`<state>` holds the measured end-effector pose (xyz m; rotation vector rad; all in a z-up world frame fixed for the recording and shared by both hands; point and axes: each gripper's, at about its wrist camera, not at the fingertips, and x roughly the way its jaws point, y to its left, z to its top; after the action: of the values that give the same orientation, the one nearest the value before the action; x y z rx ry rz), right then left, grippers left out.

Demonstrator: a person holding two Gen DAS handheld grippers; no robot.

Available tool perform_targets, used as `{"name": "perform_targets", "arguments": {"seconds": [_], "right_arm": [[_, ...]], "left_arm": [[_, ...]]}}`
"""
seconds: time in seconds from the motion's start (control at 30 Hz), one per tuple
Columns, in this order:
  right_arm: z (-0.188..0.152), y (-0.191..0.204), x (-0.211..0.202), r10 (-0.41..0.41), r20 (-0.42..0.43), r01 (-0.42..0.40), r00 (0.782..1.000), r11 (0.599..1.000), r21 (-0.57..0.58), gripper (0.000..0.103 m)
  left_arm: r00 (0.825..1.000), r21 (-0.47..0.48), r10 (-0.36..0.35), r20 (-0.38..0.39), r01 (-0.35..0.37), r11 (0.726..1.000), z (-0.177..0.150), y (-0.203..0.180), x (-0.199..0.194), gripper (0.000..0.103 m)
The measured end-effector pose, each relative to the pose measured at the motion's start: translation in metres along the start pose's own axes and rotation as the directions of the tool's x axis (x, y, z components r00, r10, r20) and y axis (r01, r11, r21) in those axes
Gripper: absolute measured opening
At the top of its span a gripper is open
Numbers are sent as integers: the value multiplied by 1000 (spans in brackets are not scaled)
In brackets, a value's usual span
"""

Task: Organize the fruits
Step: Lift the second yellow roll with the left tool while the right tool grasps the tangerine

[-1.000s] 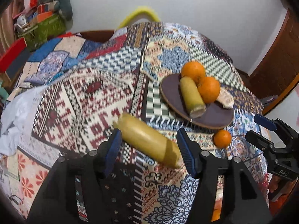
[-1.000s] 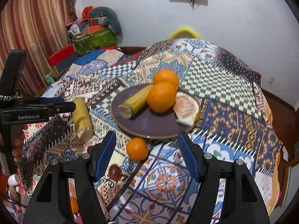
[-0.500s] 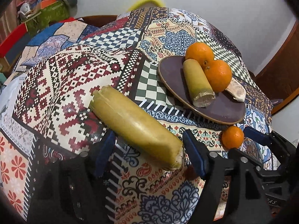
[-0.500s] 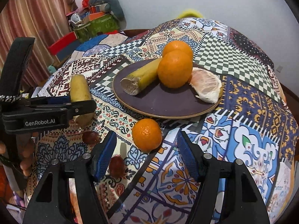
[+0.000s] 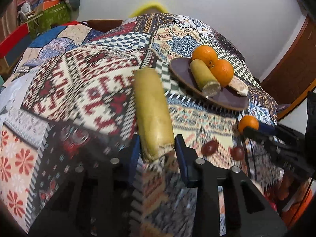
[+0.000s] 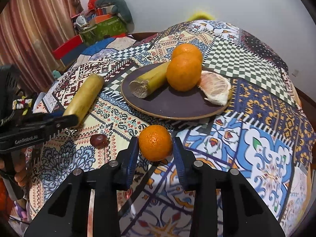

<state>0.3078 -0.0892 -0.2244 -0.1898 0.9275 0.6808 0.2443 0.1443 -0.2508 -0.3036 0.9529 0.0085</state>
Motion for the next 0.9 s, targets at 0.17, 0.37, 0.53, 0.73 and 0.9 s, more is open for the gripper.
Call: {"name": "perform_targets", "arguments": {"seconds": [0.17, 0.37, 0.53, 0.73, 0.9], "right_arm": [[-1, 2, -18, -10, 23, 10, 1000, 1000, 12, 32], [-1, 3, -34, -24, 51, 23, 998, 1000, 19, 32], [0, -2, -39, -27, 63, 26, 998, 999, 19, 32], [1, -10, -36, -29, 68, 27, 997, 999, 34, 32], [3, -16, -33, -36, 67, 33, 997, 999, 38, 32]], "left_arm": [[1000, 44, -6, -15, 7, 999, -18, 1, -22, 35], [998, 86, 15, -62, -10, 996, -18, -1, -29, 36], [997, 101, 35, -68, -28, 995, -1, -4, -22, 41], [994, 95, 51, -94, -42, 995, 17, -6, 4, 41], [994, 88, 58, -89, -50, 995, 19, -8, 16, 38]]}}
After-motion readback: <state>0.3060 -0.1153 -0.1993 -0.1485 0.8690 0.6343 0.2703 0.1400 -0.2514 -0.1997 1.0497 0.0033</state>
